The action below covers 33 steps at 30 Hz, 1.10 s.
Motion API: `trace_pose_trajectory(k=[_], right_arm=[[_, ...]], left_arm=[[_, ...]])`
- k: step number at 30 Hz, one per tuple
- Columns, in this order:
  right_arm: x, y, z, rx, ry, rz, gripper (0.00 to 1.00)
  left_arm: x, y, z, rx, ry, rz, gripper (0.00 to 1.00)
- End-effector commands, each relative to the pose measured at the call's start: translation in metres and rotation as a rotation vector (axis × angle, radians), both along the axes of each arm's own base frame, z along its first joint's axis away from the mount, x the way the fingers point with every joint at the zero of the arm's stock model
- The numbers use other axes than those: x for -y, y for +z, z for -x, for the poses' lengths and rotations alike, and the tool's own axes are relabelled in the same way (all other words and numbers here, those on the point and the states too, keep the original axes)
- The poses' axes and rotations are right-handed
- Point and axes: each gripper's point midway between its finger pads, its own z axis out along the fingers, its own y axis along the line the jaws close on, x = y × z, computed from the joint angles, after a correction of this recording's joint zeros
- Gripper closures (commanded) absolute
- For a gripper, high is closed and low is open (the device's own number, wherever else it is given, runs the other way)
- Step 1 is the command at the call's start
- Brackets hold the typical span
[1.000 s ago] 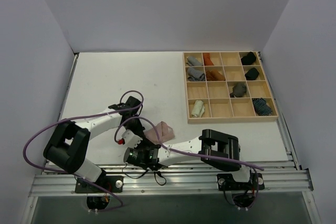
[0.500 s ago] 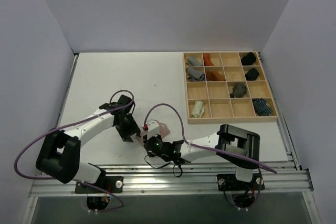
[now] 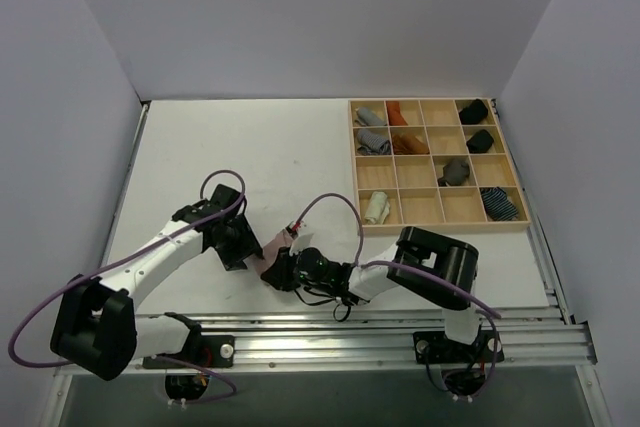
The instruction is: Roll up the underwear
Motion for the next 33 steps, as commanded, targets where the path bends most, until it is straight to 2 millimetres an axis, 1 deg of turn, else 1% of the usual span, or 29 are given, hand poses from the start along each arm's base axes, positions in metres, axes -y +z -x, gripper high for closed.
trace_pose_trajectory(k=[1, 2, 3, 5, 11, 16, 19, 21, 22, 23, 24, 25, 26, 27, 28, 29, 30, 31, 32, 33], right_arm=[[0.102, -0.123, 0.065, -0.279, 0.056, 0.442, 1.0], [0.101, -0.123, 0.063, -0.281, 0.05, 0.425, 1.0], [0.107, -0.128, 0.067, -0.298, 0.051, 0.432, 1.0], [0.108, -0.132, 0.069, -0.315, 0.046, 0.427, 1.0], [0.112, -0.137, 0.073, -0.335, 0.044, 0.426, 1.0], [0.111, -0.136, 0.072, -0.333, 0.044, 0.434, 1.0], [0.11, -0.135, 0.07, -0.331, 0.044, 0.438, 1.0], [0.109, -0.133, 0.07, -0.33, 0.052, 0.438, 1.0], [0.109, -0.132, 0.07, -0.329, 0.054, 0.442, 1.0], [0.111, -0.128, 0.07, -0.33, 0.054, 0.451, 1.0], [0.11, -0.124, 0.067, -0.318, 0.048, 0.454, 0.97], [0.11, -0.121, 0.065, -0.308, 0.045, 0.463, 0.95], [0.114, -0.113, 0.064, -0.306, 0.036, 0.487, 0.92], [0.11, -0.105, 0.059, -0.288, 0.03, 0.492, 0.85], [0.11, -0.098, 0.053, -0.257, 0.018, 0.504, 0.8], [0.114, -0.086, 0.05, -0.248, 0.009, 0.533, 0.76], [0.115, -0.078, 0.044, -0.224, -0.012, 0.549, 0.7], [0.105, -0.061, 0.029, -0.165, -0.048, 0.543, 0.68], [0.109, -0.049, 0.026, -0.14, -0.053, 0.576, 0.66], [0.106, -0.039, 0.022, -0.109, -0.055, 0.585, 0.63]], left_arm=[[0.004, 0.017, -0.014, 0.125, -0.027, 0.042, 0.44], [0.004, 0.017, -0.013, 0.126, -0.029, 0.043, 0.43], [0.003, 0.015, -0.01, 0.124, -0.033, 0.042, 0.43], [0.003, 0.012, -0.01, 0.123, -0.036, 0.045, 0.43], [-0.001, -0.006, -0.006, 0.081, -0.047, 0.012, 0.44], [-0.004, -0.018, -0.01, 0.075, -0.055, -0.02, 0.44], [-0.007, -0.031, -0.009, 0.052, -0.058, -0.049, 0.44], [-0.009, -0.042, -0.005, 0.021, -0.063, -0.063, 0.46], [-0.009, -0.045, -0.007, 0.026, -0.065, -0.062, 0.47], [-0.009, -0.049, -0.006, 0.021, -0.068, -0.065, 0.51], [-0.01, -0.057, -0.003, 0.001, -0.071, -0.074, 0.56], [-0.01, -0.06, -0.005, 0.004, -0.073, -0.073, 0.61], [-0.01, -0.062, -0.003, -0.006, -0.074, -0.073, 0.72], [-0.01, -0.068, 0.001, -0.027, -0.075, -0.076, 0.76], [-0.01, -0.069, 0.003, -0.038, -0.074, -0.075, 0.8], [-0.01, -0.07, 0.005, -0.047, -0.077, -0.073, 0.83], [-0.011, -0.07, 0.007, -0.056, -0.076, -0.076, 0.89], [-0.012, -0.069, 0.01, -0.072, -0.076, -0.083, 0.91], [-0.013, -0.069, 0.012, -0.082, -0.078, -0.085, 0.93], [-0.012, -0.069, 0.014, -0.093, -0.085, -0.083, 0.96]])
